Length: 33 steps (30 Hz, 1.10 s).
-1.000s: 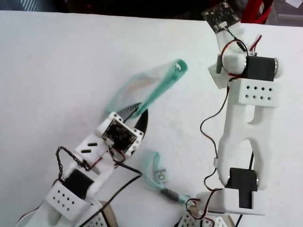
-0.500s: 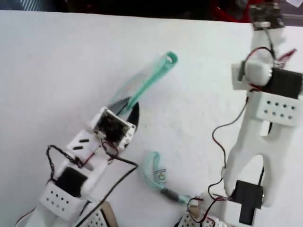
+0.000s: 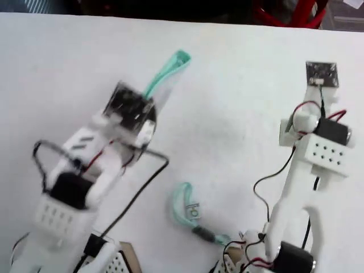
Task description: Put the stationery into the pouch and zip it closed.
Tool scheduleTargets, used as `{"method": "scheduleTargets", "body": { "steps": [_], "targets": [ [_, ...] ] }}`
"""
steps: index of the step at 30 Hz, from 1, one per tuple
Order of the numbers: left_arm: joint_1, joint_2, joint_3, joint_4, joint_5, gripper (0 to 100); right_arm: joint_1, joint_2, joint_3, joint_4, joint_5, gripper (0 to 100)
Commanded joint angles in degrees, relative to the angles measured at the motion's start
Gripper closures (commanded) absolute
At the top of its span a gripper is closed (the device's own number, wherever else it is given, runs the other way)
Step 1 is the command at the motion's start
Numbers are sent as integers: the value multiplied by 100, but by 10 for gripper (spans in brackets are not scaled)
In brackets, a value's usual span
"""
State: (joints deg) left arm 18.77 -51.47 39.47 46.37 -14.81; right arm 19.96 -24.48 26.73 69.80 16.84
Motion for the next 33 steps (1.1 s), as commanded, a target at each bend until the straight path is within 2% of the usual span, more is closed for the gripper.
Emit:
{"method": "scheduleTargets", "body": {
  "steps": [1, 4, 7, 12, 16, 20, 25, 27, 29, 33],
  "targets": [
    [198, 831, -299, -1073, -484, 976, -268, -655, 897, -664, -308, 976],
    [391, 971, -299, -1855, -1090, 976, -576, -963, 1556, -1156, -457, 975],
    [479, 1305, -413, -2127, -1451, 976, -620, -1112, 1996, -1464, -431, 974],
    [180, 1684, -897, -1987, -2119, 976, -664, -1112, 2224, -1613, -466, 974],
    [505, 1745, -949, -1679, -2558, 976, -664, -1112, 2233, -1657, -475, 975],
    [1112, 2097, -237, -2013, -2514, 976, -629, -1103, 2233, -1771, -475, 975],
    [1560, 3371, 721, -3393, -2022, 969, -611, -1103, 2330, -1780, -457, 974],
    [1569, 3873, 774, -3727, -1916, 910, -611, -1103, 2338, -1780, -448, 974],
    [1534, 4171, 703, -3771, -1512, 818, -611, -1103, 2338, -1780, -448, 974],
    [1499, 4180, 246, -3086, -387, 762, -497, -1103, 2338, -1780, -440, 974]
  ]
}}
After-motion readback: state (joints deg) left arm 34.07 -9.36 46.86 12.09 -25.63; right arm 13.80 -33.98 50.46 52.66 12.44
